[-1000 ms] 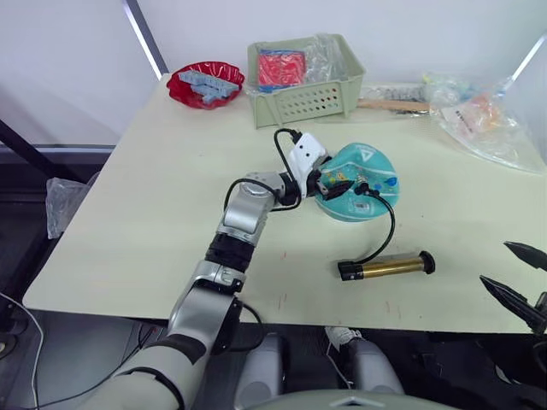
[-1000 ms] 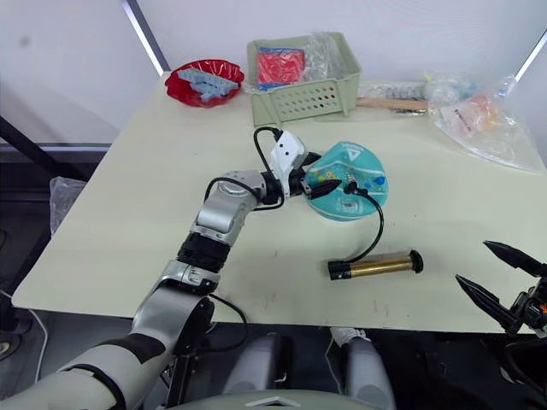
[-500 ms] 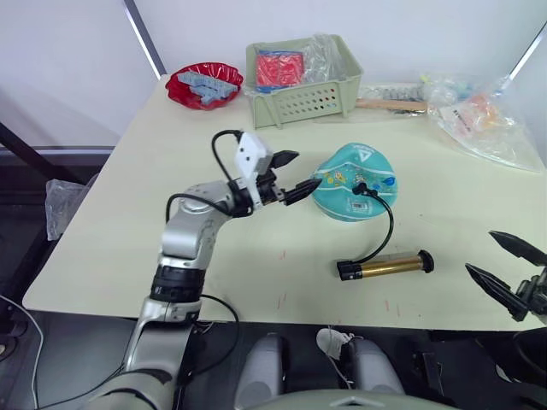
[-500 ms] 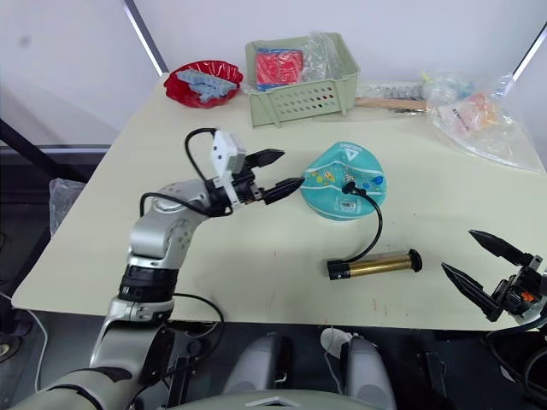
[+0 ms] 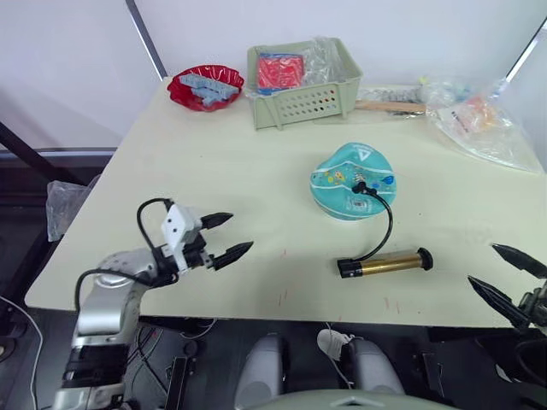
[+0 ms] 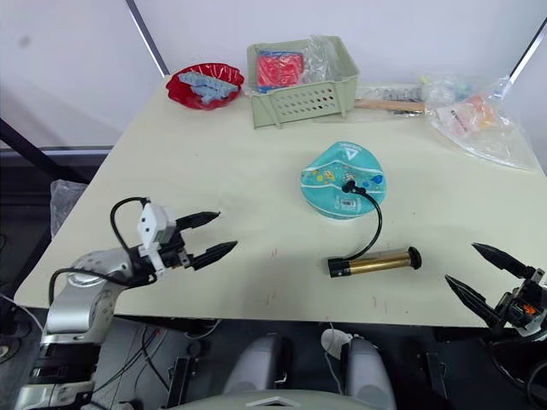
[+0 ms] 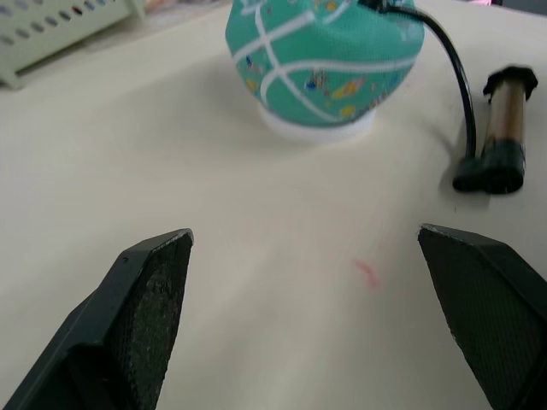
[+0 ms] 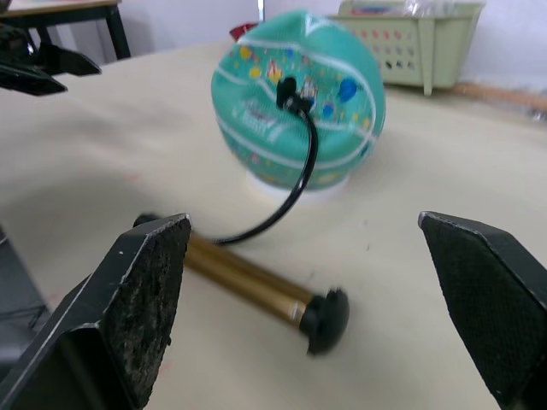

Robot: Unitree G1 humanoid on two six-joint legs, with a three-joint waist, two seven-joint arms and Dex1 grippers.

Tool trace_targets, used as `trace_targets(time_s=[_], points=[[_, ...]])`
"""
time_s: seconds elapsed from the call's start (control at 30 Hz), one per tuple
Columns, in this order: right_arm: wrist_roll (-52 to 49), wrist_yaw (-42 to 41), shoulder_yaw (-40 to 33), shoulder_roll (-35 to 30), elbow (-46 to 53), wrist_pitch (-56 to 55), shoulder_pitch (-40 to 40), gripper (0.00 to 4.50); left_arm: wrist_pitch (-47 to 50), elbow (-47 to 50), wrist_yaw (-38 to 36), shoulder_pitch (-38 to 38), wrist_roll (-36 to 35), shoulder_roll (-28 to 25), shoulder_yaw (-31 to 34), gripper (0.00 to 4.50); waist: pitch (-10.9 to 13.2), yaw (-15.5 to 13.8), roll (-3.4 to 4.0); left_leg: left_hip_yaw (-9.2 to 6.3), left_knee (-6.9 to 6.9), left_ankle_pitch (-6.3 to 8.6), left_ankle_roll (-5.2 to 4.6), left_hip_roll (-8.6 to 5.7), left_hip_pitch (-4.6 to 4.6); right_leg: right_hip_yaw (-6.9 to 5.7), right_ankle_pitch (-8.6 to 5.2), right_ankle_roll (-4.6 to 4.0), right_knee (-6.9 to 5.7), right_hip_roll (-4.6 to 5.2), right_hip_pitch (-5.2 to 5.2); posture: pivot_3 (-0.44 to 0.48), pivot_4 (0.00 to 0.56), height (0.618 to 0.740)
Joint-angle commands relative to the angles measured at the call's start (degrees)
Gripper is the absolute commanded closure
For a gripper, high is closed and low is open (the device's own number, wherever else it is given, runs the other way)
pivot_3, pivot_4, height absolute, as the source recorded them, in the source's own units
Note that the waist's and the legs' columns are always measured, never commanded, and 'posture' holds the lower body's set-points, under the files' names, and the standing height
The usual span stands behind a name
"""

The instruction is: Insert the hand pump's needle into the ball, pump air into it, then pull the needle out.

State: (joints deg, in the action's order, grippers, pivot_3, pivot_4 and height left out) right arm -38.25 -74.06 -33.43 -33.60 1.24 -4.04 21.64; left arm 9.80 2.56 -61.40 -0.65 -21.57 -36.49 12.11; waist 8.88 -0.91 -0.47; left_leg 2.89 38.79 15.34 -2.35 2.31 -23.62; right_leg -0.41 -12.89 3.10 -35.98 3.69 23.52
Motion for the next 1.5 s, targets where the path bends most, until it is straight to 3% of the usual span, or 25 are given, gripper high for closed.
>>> trace_targets(time_s=[0.03,0.4,0.73,0.87,1.07,1.27,1.5], points=[[0.50,-2.44,-2.51,-1.87,-2.59,-3.06,0.54,0.00,-3.62,-1.41,-1.93,3.00,-1.70,-1.61,4.06,0.05,-0.01,0.12,0.00,0.00,0.00,0.00,0.00,0.01,0.00,0.00,0.00,-0.01,0.00,0.00,0.00,0.000,0.150,0.738],[1.11,-6.01,-3.28,-3.98,-10.86,-7.49,-0.43,0.00,-8.97,-4.18,-3.43,12.07,-3.02,-2.22,8.71,0.05,-0.02,0.06,0.03,0.15,0.00,0.01,0.00,0.09,0.08,0.09,0.04,-0.06,-0.01,-0.01,0.02,0.000,0.150,0.738],[-0.83,-10.45,-2.93,-5.52,-13.68,-7.79,-2.74,0.00,-5.99,6.66,-4.64,10.89,-4.39,-4.17,4.69,0.05,-0.04,0.10,0.05,0.12,0.00,0.01,0.00,0.06,0.09,0.10,0.04,-0.08,-0.12,-0.02,0.02,0.000,0.150,0.738],[-2.25,-11.70,-2.91,-5.71,-12.75,-6.33,-3.22,0.00,-5.07,9.52,-7.34,7.32,-2.59,-6.45,-1.57,0.05,-0.04,0.04,0.05,0.16,0.02,0.00,0.00,0.01,0.16,0.21,0.03,-0.08,-0.27,-0.03,0.01,0.000,0.150,0.738],[-4.17,-12.96,-2.93,-5.91,-8.66,-3.44,-1.23,0.00,1.83,14.38,-8.14,-3.33,-3.20,-5.82,-12.16,0.05,-0.01,0.09,0.01,0.52,0.04,0.01,-0.01,-0.05,0.63,0.60,-0.02,-0.03,-0.61,-0.06,-0.16,0.000,0.150,0.738],[-5.24,-12.45,-2.90,-5.69,-3.93,-1.09,0.67,0.00,6.15,15.94,-7.55,-8.62,-2.62,-5.27,-17.53,0.05,-0.01,0.42,0.01,0.84,0.04,0.01,-0.02,0.03,0.95,1.02,-0.02,-0.02,-0.77,-0.16,-0.17,0.000,0.150,0.738],[-5.14,-12.31,-2.93,-4.89,1.34,-1.42,3.23,0.00,10.04,8.65,-6.98,-23.36,1.81,2.73,-27.79,0.05,-0.01,0.07,-0.05,0.83,0.42,0.01,-0.03,-0.02,0.78,1.66,-0.10,0.14,-0.81,-0.79,-0.25,0.000,0.150,0.738]])
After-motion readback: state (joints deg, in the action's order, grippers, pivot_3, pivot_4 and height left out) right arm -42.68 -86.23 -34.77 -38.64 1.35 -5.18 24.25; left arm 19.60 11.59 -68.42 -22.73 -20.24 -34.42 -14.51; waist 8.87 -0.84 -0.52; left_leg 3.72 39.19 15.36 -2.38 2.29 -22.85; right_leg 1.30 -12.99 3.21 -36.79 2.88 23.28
